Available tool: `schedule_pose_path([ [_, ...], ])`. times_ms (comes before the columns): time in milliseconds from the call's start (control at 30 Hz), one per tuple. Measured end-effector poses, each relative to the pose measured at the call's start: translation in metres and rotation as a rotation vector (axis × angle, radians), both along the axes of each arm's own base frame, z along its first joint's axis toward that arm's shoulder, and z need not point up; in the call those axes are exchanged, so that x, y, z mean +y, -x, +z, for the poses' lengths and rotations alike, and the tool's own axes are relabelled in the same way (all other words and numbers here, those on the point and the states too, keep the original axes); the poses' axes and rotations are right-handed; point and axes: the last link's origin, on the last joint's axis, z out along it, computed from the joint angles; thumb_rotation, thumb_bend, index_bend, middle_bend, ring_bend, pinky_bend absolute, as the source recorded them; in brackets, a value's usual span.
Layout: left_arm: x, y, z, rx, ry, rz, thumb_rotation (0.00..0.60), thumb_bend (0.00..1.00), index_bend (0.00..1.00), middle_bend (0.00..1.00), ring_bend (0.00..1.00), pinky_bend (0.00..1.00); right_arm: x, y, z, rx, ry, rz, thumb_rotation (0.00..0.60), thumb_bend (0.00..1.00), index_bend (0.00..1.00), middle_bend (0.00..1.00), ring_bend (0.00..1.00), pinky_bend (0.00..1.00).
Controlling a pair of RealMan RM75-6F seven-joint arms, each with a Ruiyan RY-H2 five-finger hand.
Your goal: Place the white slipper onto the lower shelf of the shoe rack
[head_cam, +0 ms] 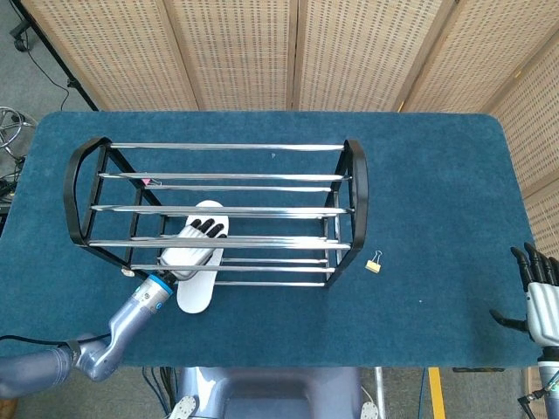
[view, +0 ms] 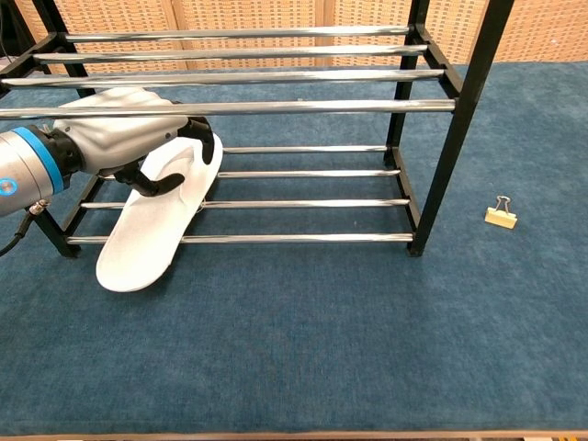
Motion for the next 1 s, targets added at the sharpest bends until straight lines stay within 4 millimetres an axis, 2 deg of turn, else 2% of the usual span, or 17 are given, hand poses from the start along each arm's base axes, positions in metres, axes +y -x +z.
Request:
schedule_pose_path([
  [467,-0.023,-0.017,-0.008,-0.012,0.055,-0.078,0.600,0.44,0.39,0.29,0.23,0.38,0.000,0.000,0.001,0.000,0.002,0.003,0.600,0.00,0.00,0.00,0.00,0.00],
  [1000,-0.024,-0.014,-0.012,-0.001,0.064,-0.073,0.600,0.44,0.39,0.29,0.22,0.37,0.000,0.000,0.001,0.001,0.000,0.003,0.600,0.00,0.00,0.00,0.00,0.00],
])
